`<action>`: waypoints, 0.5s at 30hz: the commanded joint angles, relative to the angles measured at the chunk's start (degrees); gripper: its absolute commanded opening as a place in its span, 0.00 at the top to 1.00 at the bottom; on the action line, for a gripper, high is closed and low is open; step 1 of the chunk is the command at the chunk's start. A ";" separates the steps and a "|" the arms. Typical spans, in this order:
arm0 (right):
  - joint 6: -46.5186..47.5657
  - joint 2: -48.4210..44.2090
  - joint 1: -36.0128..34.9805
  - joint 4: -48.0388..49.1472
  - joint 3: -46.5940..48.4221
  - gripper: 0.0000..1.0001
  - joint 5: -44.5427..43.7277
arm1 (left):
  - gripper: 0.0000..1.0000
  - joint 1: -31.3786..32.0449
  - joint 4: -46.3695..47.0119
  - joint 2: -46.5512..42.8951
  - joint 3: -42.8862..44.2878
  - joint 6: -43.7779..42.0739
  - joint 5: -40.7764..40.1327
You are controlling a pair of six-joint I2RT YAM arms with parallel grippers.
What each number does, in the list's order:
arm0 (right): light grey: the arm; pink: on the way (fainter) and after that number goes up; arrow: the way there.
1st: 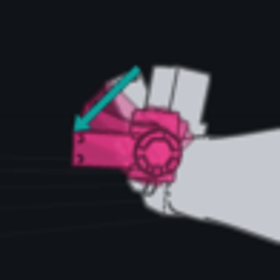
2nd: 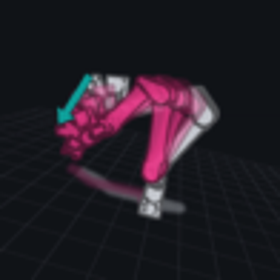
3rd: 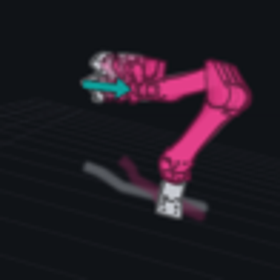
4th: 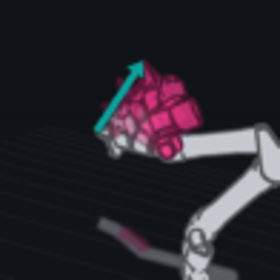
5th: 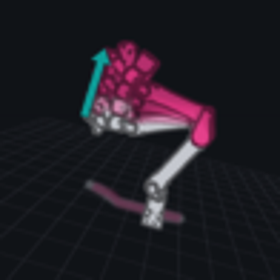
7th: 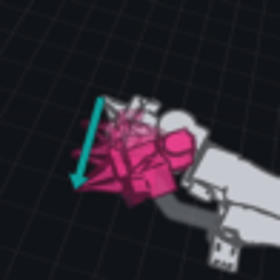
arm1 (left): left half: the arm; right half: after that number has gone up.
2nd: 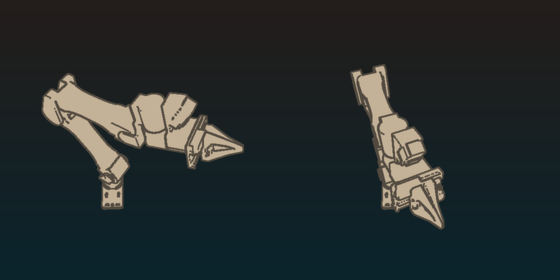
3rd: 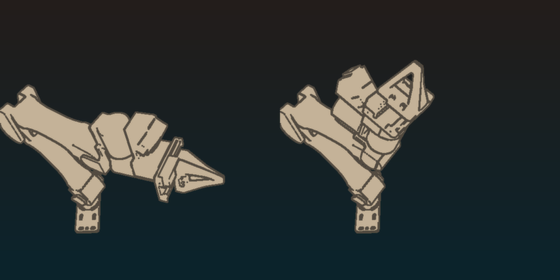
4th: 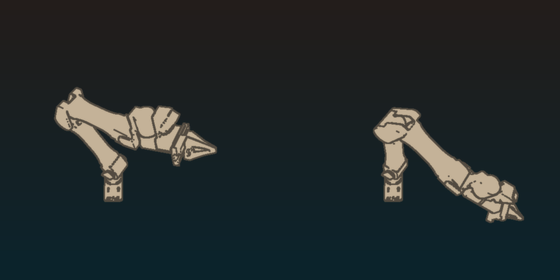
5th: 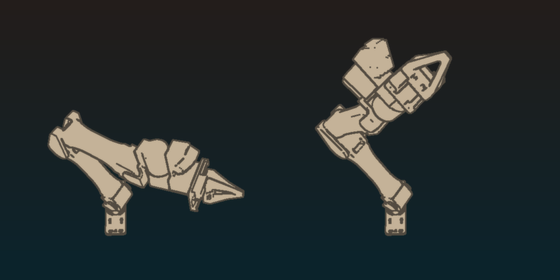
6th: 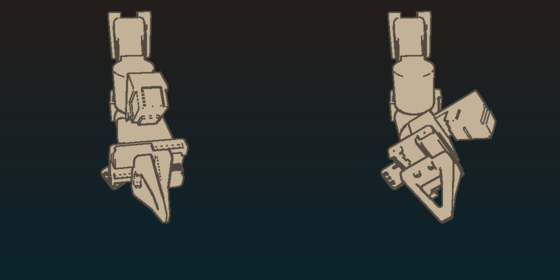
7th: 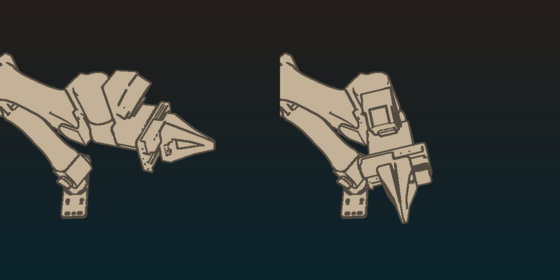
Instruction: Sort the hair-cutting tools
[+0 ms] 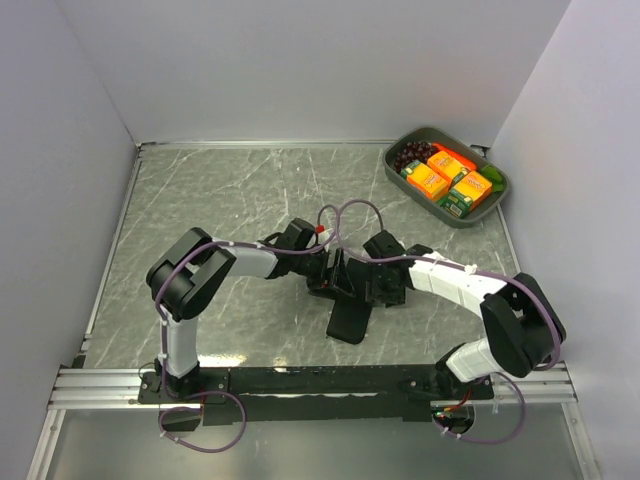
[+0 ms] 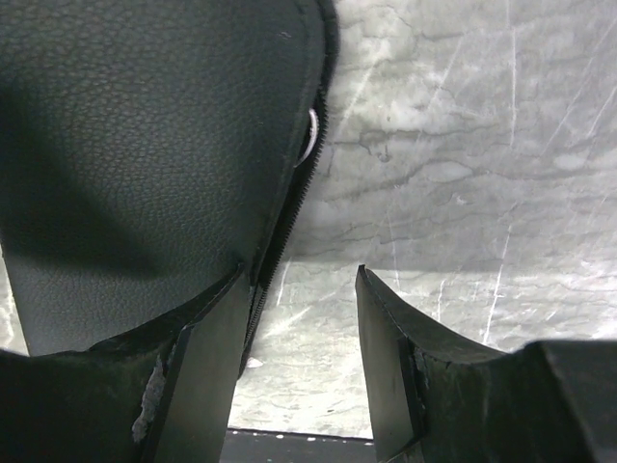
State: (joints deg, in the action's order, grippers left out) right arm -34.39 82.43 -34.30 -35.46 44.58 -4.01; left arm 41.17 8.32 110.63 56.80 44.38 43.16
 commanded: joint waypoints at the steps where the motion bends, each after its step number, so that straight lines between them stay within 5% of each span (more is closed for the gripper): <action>1: -0.59 -1.04 2.13 -4.17 -4.41 0.45 0.49 | 0.18 0.23 -1.63 3.98 -0.29 -4.03 -2.11; 11: -1.56 -5.09 4.68 -5.85 -5.55 0.44 1.72 | 0.18 1.90 -0.41 10.13 2.09 -3.95 0.00; 15: -1.38 -5.00 4.86 -5.85 -5.47 0.44 1.90 | 0.34 2.69 0.03 11.54 3.32 -3.42 0.00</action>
State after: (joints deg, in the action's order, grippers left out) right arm -35.11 79.18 -30.04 -39.05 39.92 -2.04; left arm 42.09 12.49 117.12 61.10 44.14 49.76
